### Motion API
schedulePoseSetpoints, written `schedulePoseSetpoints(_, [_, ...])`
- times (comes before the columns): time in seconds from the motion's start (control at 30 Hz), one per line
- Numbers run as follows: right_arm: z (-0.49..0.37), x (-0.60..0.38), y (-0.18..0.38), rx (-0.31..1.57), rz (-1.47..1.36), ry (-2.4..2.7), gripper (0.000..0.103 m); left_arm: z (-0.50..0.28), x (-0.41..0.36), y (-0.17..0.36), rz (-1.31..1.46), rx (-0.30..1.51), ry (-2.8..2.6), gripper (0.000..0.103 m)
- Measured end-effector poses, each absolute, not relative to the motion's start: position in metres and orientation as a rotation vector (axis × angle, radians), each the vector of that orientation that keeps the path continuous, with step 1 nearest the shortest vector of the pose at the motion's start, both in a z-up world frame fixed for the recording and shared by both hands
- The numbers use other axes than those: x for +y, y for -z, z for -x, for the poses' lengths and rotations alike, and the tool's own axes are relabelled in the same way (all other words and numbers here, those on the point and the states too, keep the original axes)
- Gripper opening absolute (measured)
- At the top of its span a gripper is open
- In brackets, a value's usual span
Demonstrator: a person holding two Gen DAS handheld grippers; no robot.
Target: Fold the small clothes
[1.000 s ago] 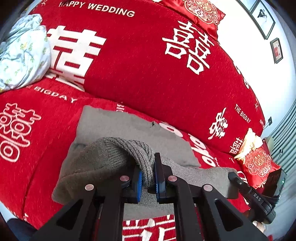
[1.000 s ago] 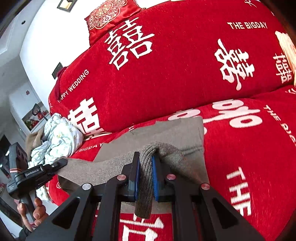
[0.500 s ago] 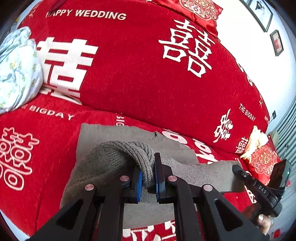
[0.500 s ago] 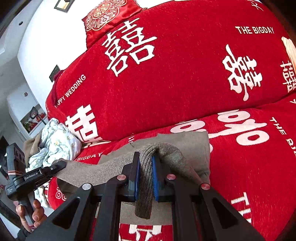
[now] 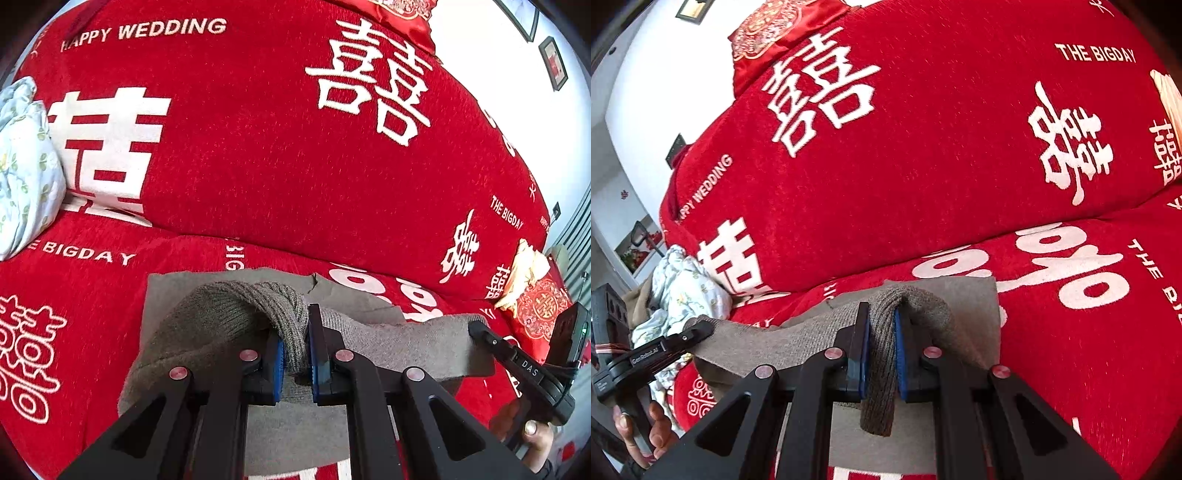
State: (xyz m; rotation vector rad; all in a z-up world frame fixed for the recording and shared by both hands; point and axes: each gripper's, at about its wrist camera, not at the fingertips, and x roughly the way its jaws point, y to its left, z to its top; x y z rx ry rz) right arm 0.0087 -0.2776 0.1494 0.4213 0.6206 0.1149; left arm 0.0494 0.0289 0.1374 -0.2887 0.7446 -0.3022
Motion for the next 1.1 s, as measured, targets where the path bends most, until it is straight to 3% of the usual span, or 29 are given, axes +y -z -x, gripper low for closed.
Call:
schedulePoseSetpoints(0.87, [-0.12,-0.289,-0.078,0.83,-0.45,-0.016,0.013,-0.171,0.026,-0.046,0.363,0.993,0.281,0.013])
schedulePoseSetpoints(0.93, [-0.13,-0.291,-0.073,0.855,-0.465,-0.016,0.013,-0.185,0.033,-0.034,0.425,1.048,0.295,0.037])
schedulePoseSetpoints(0.97, [-0.136,-0.292,-0.069,0.87,-0.473,-0.015,0.014,-0.191,0.04,-0.028,0.462,1.064,0.295,0.071])
schedulePoseSetpoints(1.0, [-0.139,-0.293,-0.067,0.876,-0.479,-0.014,0.014,-0.194,0.047,-0.025,0.501,1.052,0.281,0.085])
schedulePoseSetpoints(1.1, [-0.149,-0.298,-0.06,0.885,-0.508,0.012,0.022,-0.201,0.077,-0.022,0.646,1.023,0.259,0.086])
